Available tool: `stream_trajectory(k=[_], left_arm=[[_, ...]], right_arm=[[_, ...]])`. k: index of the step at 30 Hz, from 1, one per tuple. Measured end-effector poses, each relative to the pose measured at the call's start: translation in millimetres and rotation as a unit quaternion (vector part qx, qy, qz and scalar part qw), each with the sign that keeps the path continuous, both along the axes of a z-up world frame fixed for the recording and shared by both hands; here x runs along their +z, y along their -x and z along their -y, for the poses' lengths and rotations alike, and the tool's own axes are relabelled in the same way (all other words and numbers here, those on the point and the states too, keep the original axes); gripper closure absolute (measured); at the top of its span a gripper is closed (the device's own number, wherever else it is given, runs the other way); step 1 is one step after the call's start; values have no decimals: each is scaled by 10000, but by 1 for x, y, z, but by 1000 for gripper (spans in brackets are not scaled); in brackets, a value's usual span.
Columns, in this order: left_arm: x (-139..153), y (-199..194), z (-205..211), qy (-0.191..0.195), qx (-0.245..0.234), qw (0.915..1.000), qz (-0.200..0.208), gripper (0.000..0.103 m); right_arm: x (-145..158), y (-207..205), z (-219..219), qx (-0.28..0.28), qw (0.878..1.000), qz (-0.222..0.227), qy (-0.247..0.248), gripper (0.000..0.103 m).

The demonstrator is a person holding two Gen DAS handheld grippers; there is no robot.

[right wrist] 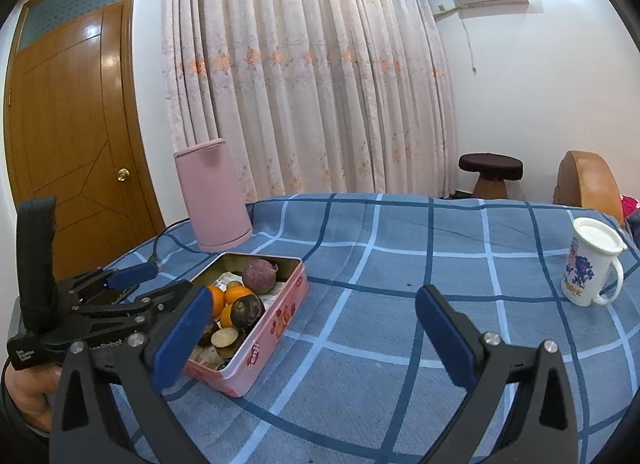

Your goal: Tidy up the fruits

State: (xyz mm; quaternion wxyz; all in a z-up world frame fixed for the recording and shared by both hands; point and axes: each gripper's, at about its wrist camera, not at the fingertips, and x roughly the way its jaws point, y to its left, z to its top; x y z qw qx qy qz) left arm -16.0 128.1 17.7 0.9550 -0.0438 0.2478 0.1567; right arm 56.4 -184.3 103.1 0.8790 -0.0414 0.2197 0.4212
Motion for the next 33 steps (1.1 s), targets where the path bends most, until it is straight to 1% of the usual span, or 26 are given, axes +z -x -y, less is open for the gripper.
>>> stream_trajectory(k=[9, 16, 18, 19, 20, 30, 33], left_arm=[[2, 1, 7, 79, -86, 9999, -52, 34], [6, 5, 12, 91, -145, 9999, -12, 34], [6, 5, 12, 85, -129, 9999, -8, 30], [6, 5, 12, 87, -123, 9999, -5, 27], [7, 6, 12, 80, -113, 9999, -1, 26], [9, 8, 17, -31, -157, 9998, 70, 26], [9, 8, 17, -12, -205, 9998, 68, 26]], right_arm=[[3, 7, 2, -29, 9999, 110, 55, 0], [6, 12, 4, -45, 9998, 168, 40, 0], [6, 13, 4, -39, 9998, 174, 42, 0], [6, 13, 4, -36, 9998, 178, 42, 0], [6, 13, 4, -34, 9998, 182, 47, 0], [-1, 10, 12, -108, 9998, 116, 126, 0], [-5, 6, 17, -180, 9995, 110, 241, 0]])
